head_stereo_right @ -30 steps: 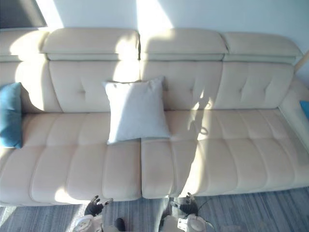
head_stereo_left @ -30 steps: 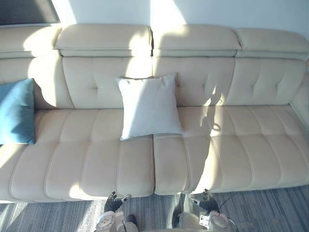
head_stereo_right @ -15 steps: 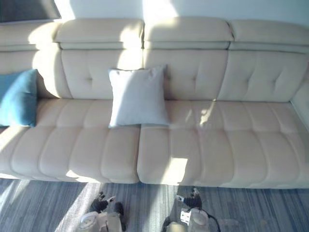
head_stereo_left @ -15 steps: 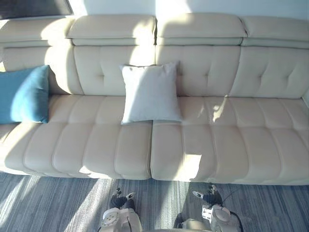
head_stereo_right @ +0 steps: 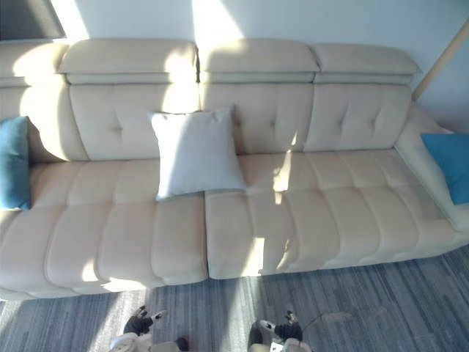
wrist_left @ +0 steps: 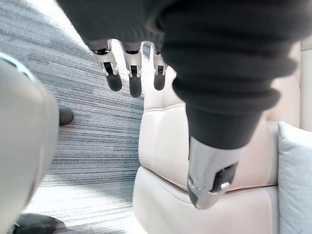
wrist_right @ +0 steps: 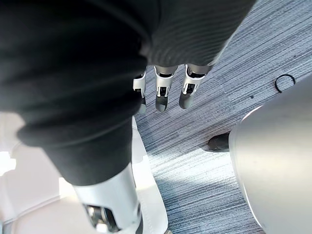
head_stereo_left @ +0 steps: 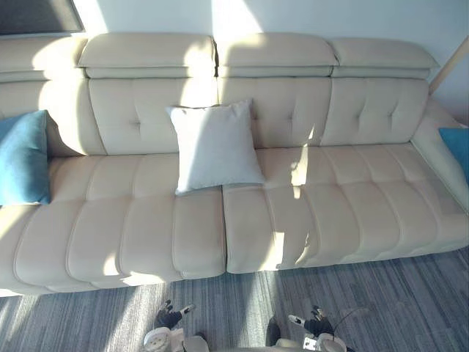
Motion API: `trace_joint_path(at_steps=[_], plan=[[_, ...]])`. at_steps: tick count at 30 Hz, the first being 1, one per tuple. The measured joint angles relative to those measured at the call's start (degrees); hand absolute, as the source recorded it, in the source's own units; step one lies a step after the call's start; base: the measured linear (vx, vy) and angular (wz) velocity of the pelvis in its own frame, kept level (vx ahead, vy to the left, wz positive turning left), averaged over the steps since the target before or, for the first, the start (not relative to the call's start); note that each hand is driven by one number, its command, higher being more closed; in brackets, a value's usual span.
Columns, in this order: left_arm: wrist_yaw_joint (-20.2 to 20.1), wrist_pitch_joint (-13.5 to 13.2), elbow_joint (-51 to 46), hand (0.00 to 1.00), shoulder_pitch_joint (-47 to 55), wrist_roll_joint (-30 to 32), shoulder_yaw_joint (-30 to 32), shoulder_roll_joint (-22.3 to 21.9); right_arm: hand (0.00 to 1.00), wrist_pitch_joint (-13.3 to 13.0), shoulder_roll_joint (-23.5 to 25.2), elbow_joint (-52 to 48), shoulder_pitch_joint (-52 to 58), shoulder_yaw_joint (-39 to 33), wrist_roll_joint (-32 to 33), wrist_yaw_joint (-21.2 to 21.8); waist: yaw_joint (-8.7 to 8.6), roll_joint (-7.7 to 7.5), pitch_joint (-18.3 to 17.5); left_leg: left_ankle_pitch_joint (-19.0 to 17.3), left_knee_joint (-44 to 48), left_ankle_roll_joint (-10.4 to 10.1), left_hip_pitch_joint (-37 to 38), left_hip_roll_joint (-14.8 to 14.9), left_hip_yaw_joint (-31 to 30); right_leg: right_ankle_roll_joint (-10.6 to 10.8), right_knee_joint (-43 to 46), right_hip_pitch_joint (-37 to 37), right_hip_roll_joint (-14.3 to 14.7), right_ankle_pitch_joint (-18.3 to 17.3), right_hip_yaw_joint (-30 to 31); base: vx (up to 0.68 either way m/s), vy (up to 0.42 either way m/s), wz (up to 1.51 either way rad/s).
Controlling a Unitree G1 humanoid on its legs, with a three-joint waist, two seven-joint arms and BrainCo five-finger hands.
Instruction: Pick up cushions and gather them together orderly.
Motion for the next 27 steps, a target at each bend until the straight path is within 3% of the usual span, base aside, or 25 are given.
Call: trace_joint_path(at_steps=[5,6,7,8,9,10,12,14,15,17,18,19,20,21,22,25,26,27], plan=[[-0.1,0.9,0.3,0.0,-0.8,0.3,0.0,0.0,0.0,0.3,-1.0,1.2,-2.0,0.1,0.0,0.2,-0.53,0.89,0.5,-0.2,-0.2,-0.1,1.9,1.5,5.2,-1.5,-1.2,-3.2,3.1,3.2,8.0,0.15,-0.016,-1.12],[-0.1,0.9,0.3,0.0,-1.3,0.3,0.1,0.0,0.0,0.3,-1.2,1.3,-2.4,0.2,0.0,0.2,-0.61,1.1,0.4,-0.2,-0.9,-0.1,2.2,2.1,6.7,-1.9,-1.8,-4.3,4.0,4.8,7.1,0.08,-0.046,-1.44],[0.0,0.9,0.3,0.0,-2.2,0.3,0.5,0.0,0.0,0.3,-1.6,1.4,-3.2,0.2,0.0,0.2,-0.65,1.77,0.8,-0.2,-1.2,-0.1,2.6,3.4,9.1,-4.0,-3.0,-5.2,5.3,7.3,2.3,0.08,-0.081,-1.44],[0.0,0.9,0.2,0.0,-2.7,0.3,0.5,-0.1,0.0,0.4,-2.0,1.7,-3.9,0.2,0.0,0.2,-0.9,2.34,1.3,-0.2,-1.4,-0.1,3.2,4.6,11.6,-5.9,-3.0,-6.0,5.5,7.3,-3.6,0.08,-0.128,-1.44],[0.0,0.9,0.0,0.0,-3.0,0.3,0.5,0.2,0.0,0.7,-2.5,1.8,-4.7,0.1,0.0,0.2,-1.28,2.27,1.6,-0.2,-1.5,-0.1,4.5,4.5,14.6,-9.7,-0.6,-6.8,4.7,3.8,-15.7,0.06,-0.171,-1.22],[0.0,0.9,-0.2,0.0,-3.1,0.3,0.4,0.0,0.0,0.9,-3.3,2.0,-4.7,0.1,0.0,0.1,-1.38,2.52,1.7,-0.2,-1.6,-0.1,6.1,4.6,16.6,-10.7,1.5,-6.8,3.7,1.2,-22.1,0.03,-0.123,-1.0],[0.0,0.9,-0.3,0.0,-3.0,0.3,0.4,0.0,0.0,0.9,-4.2,1.8,-4.1,0.0,0.0,0.1,-1.58,3.16,2.0,-0.4,-1.1,-0.4,8.8,5.0,18.6,-11.3,6.1,-6.4,3.0,-1.0,-27.0,0.12,-0.14,-1.0],[-0.1,0.8,-0.3,0.0,-3.0,0.3,0.4,0.0,0.0,0.9,-4.8,1.8,-3.9,-0.1,0.0,0.1,-1.73,4.13,2.4,-1.0,3.1,-1.3,9.1,6.3,18.9,-10.9,7.7,-6.2,4.0,-3.0,-24.2,0.16,-0.15,-0.84],[-0.2,0.9,-0.2,0.0,-3.0,0.7,0.1,-0.3,0.0,0.9,-4.7,1.8,-3.3,-0.4,0.0,0.1,-1.9,4.26,2.4,-0.9,12.8,-1.3,6.3,9.0,17.9,-11.1,8.5,-6.0,4.6,-4.7,-22.7,0.14,-0.161,-0.59],[-0.5,0.9,-0.1,0.0,-2.9,1.4,0.0,-1.2,0.0,0.9,-5.2,1.2,-2.4,-0.4,0.0,0.0,-2.15,5.31,3.8,0.9,31.3,3.5,-0.1,13.9,12.3,-12.2,9.7,-3.7,7.1,-7.3,-19.4,0.17,-0.135,-0.68],[-0.5,1.0,-0.1,0.0,-2.6,1.4,0.0,-1.4,0.0,1.0,-5.1,1.2,-2.5,-0.4,0.0,0.0,-1.91,5.22,4.0,-0.3,33.8,3.7,-1.1,13.7,10.5,-12.6,10.4,-3.4,7.5,-8.0,-18.2,0.2,-0.047,-1.19],[-0.6,0.8,-1.0,0.0,-1.8,1.3,0.3,-1.6,0.0,1.0,-5.2,1.0,-3.0,-0.6,0.1,-0.4,-1.48,4.61,4.6,-4.2,37.1,1.3,-4.0,10.3,4.4,-13.3,11.7,-2.2,8.1,-9.4,-14.1,0.15,-0.013,-1.14],[-0.5,0.9,-1.1,0.0,-1.6,1.3,0.2,-1.4,0.0,1.0,-5.2,1.1,-3.2,-0.8,0.1,-0.4,-1.26,4.41,4.7,-4.7,36.7,0.8,-4.5,9.3,3.4,-13.4,11.9,-1.8,8.1,-9.6,-13.0,0.24,-0.012,-1.67],[-0.5,0.8,-1.6,0.0,-1.3,1.3,-0.2,-1.3,0.0,1.0,-5.1,1.2,-3.9,-1.1,0.1,-0.7,-0.95,3.61,5.4,-6.2,33.9,0.6,-6.7,6.1,0.7,-13.3,12.2,-0.7,8.5,-10.1,-9.1,0.26,0.037,-1.42],[-0.5,0.7,-1.6,0.0,-1.4,1.3,-0.2,-1.3,0.0,1.0,-5.1,0.9,-4.1,-1.6,0.1,-0.9,-0.94,3.81,5.5,-6.9,30.8,0.5,-9.0,3.8,-2.0,-13.0,12.1,0.1,8.6,-10.4,-6.4,0.22,0.038,-1.43],[-0.4,0.6,-2.8,0.0,-1.1,1.3,0.4,-2.3,0.0,1.0,-5.2,0.6,-4.9,-2.0,0.1,-1.4,-0.28,4.04,5.6,-6.8,22.3,0.0,-12.4,-0.4,-8.0,-12.1,12.2,0.8,9.5,-10.7,1.0,0.22,0.104,-1.46],[-0.4,0.7,-2.7,0.0,-1.0,1.3,0.3,-2.4,0.0,1.0,-5.3,0.8,-5.2,-2.0,0.1,-1.6,0.64,4.5,5.5,-5.5,15.5,-2.2,-12.5,-3.0,-15.1,-10.9,11.9,0.8,10.4,-10.5,4.6,0.24,0.171,-1.63],[-0.4,0.6,-2.7,0.0,-0.9,1.3,0.3,-2.6,0.0,1.0,-5.3,0.9,-5.1,-1.9,0.0,-1.8,1.39,5.08,5.2,-4.2,10.8,-2.7,-12.0,-3.7,-19.8,-10.5,12.1,1.0,11.6,-11.3,7.5,0.31,0.252,-2.12]])
